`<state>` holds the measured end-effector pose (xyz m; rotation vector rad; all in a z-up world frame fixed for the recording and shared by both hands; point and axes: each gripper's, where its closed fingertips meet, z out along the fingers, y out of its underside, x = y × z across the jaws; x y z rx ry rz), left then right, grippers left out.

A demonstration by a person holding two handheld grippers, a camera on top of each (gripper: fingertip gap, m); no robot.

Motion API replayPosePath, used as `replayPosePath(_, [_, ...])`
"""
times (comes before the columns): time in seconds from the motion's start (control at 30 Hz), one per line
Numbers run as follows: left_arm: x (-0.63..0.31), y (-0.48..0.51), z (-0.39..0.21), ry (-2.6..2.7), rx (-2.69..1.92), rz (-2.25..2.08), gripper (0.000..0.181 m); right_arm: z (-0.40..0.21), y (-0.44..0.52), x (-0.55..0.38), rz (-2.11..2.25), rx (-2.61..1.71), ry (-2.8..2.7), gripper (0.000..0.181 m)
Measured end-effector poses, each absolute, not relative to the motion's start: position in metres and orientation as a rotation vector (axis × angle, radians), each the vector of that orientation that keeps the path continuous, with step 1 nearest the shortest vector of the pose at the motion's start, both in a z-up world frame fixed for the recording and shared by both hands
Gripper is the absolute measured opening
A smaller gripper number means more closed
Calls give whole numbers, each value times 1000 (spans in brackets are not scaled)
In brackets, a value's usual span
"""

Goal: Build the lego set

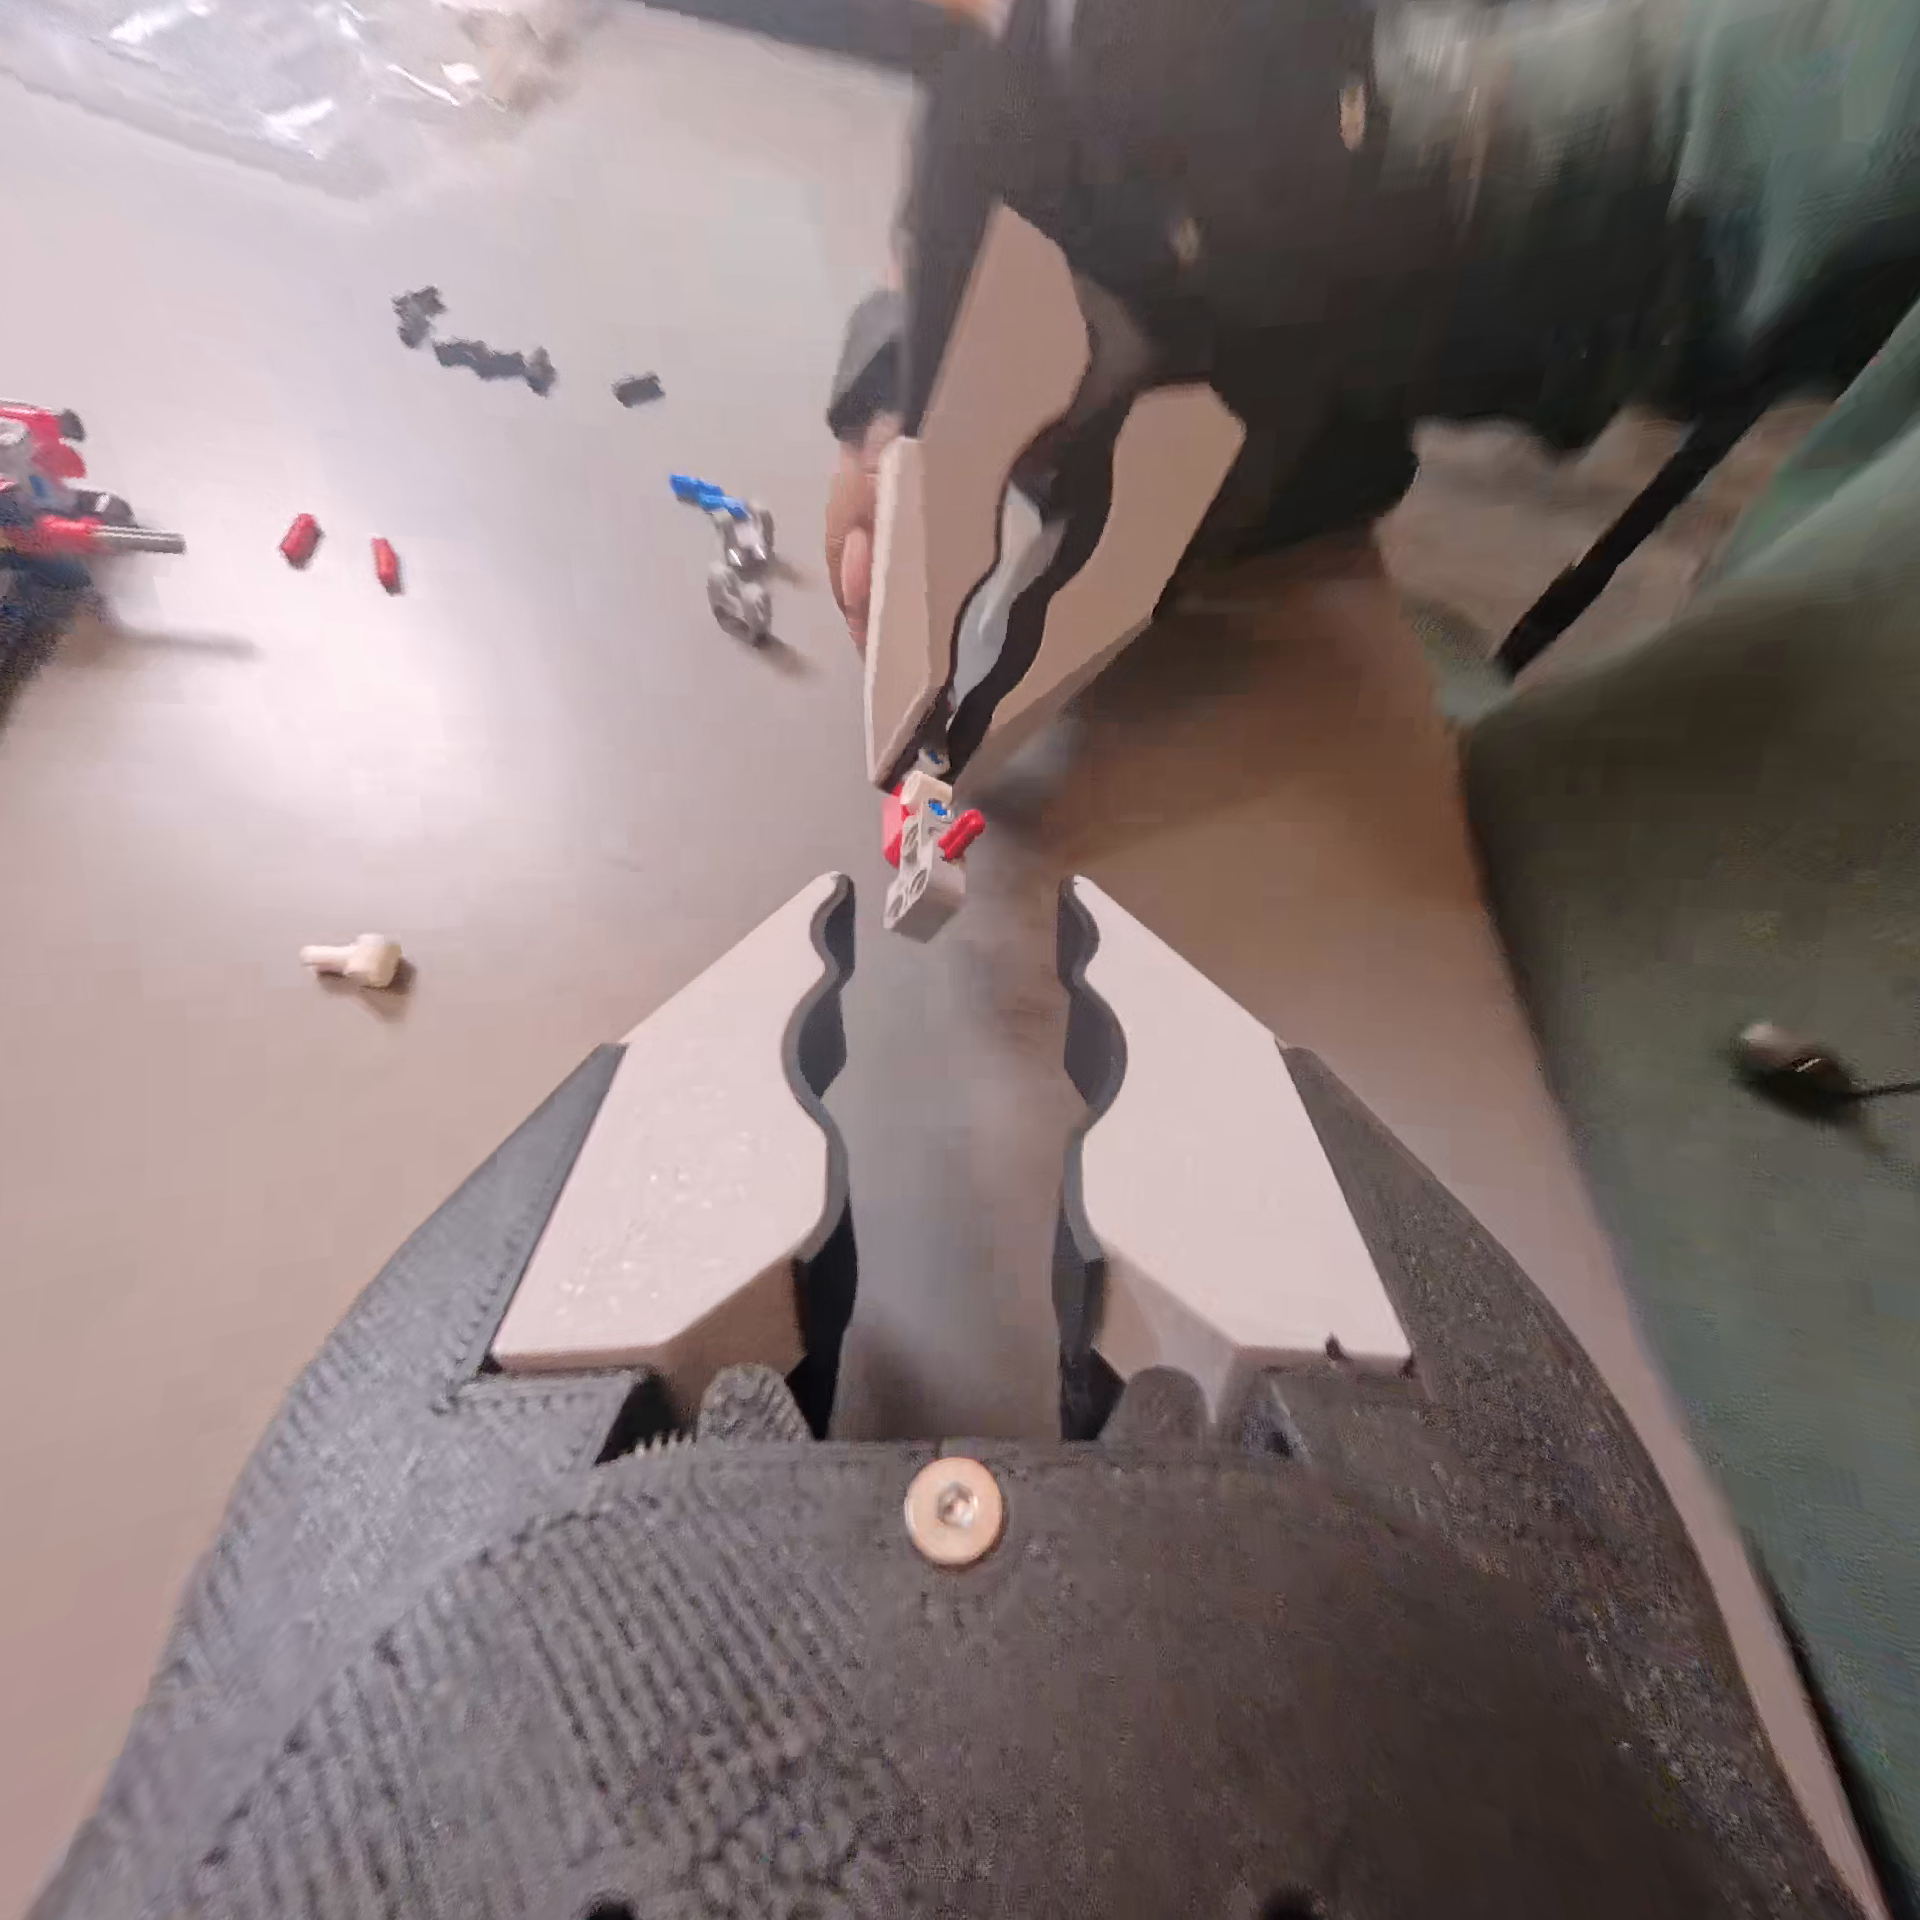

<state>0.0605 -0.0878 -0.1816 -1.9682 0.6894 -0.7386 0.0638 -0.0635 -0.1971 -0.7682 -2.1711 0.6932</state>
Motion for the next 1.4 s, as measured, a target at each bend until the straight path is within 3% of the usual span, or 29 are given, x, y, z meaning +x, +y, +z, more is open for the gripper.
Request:
replayPosePath(0.03, [57,-85,-174,616,-1941,-802,43,-189,-60,60,644,-703,-2100,6])
replayPosePath(0.23, [49,-70,-149,350,-1835,-960,52,-157,-44,43,229,-361,-1786,6])
replayPosePath(0.37, [51,-67,-146,366,-1816,-898,37,-151,-44,38,132,-274,-1714,6])
replayPosePath(0.47, [47,-65,-145,416,-1805,-779,24,-149,-45,37,126,-250,-1686,5])
replayPosePath(0.97, [53,-72,-137,642,-1751,-441,22,-135,-52,43,94,-169,-1575,5])
replayPosePath(1.4, [55,-75,-135,693,-1733,-394,15,-132,-57,46,83,-118,-1535,6])
